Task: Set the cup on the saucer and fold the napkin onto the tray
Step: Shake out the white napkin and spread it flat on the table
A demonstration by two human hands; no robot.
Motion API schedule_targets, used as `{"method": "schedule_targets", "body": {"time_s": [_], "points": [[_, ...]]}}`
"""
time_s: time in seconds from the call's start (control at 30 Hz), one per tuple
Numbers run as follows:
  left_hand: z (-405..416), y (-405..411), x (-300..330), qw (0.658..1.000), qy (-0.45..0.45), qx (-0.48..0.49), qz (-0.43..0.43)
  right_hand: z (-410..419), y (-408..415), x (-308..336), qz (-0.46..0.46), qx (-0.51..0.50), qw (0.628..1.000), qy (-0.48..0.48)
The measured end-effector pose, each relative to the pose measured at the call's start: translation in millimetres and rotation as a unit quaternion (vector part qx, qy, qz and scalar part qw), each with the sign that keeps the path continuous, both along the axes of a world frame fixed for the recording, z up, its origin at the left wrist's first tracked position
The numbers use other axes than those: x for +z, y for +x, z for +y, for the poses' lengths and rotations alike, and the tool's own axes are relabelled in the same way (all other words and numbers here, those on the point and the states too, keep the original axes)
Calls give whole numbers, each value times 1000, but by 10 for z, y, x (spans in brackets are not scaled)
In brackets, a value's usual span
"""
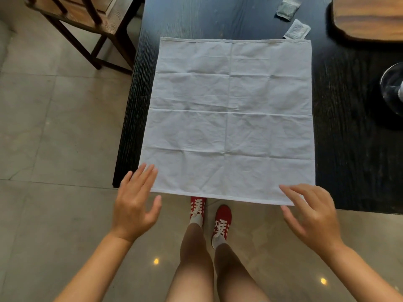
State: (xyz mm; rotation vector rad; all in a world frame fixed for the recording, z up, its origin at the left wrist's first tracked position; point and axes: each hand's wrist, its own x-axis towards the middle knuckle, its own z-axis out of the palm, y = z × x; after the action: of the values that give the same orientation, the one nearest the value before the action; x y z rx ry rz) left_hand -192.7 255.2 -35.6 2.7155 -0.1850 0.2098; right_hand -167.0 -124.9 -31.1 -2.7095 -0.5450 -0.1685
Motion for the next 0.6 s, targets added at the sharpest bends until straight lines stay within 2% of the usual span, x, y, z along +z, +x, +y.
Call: {"method": "schedule_targets", "body": {"time_s": [0.1,0.2,0.27,0.43,0.6], "points": [[-774,349,49,999,11,-16,41,535,187,-13,36,-37,999,2],[-1341,678,-147,992,85,-19,96,1012,407,-163,102,-69,991,-57],[-1437,796,-314,986,112,-16,125,1087,501,-281,126,-81,984,-96],[-1075,860,-431,982,124,-35,138,626,587,-374,139,-76,975,-156],[-366,849,-421,974,124,64,178,117,675,-295,155,-143,961,-178]]}}
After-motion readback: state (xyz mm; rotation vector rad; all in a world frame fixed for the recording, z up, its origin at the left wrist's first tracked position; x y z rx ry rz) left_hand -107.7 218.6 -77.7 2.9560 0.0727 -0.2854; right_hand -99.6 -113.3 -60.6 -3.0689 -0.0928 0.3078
